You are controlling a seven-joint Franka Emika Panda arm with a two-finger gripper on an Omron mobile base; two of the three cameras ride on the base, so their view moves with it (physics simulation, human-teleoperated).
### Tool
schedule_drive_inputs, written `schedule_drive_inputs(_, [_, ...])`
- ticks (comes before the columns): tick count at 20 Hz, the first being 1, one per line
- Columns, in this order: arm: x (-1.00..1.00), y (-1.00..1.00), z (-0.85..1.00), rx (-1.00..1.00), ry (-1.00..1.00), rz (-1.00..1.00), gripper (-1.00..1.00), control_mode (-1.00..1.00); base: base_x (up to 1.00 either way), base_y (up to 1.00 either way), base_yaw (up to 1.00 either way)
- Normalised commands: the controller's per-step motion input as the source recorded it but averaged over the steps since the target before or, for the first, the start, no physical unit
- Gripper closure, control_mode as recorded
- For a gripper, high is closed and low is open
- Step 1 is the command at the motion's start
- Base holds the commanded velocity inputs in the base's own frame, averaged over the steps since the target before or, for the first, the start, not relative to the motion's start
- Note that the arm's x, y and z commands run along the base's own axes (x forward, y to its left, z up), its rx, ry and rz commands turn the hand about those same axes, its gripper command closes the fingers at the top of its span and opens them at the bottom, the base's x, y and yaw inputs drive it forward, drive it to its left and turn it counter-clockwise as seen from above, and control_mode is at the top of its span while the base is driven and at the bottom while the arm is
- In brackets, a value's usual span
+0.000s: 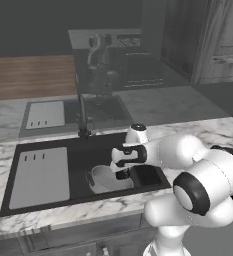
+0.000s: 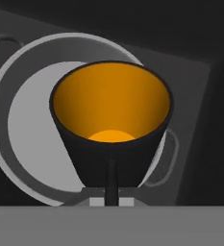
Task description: Pick the pot and mug and place them in the sink. Then turn on the water.
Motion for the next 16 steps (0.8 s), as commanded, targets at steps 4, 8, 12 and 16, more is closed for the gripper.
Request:
schedule_drive_inputs(4, [0.0,0.05,-0.25,0.0,0.07,0.0,1.0,-1.0,0.0,0.0,0.0])
schedule_drive_inputs(8, [0.0,0.08,-0.27,0.0,0.07,0.0,1.0,-1.0,0.0,0.0,0.0])
schedule_drive_inputs(12, [0.01,0.05,-0.15,0.0,0.01,0.0,1.0,-1.0,0.0,0.0,0.0])
schedule_drive_inputs(16, [0.12,0.04,-0.09,0.0,0.0,0.0,1.0,-1.0,0.0,0.0,0.0])
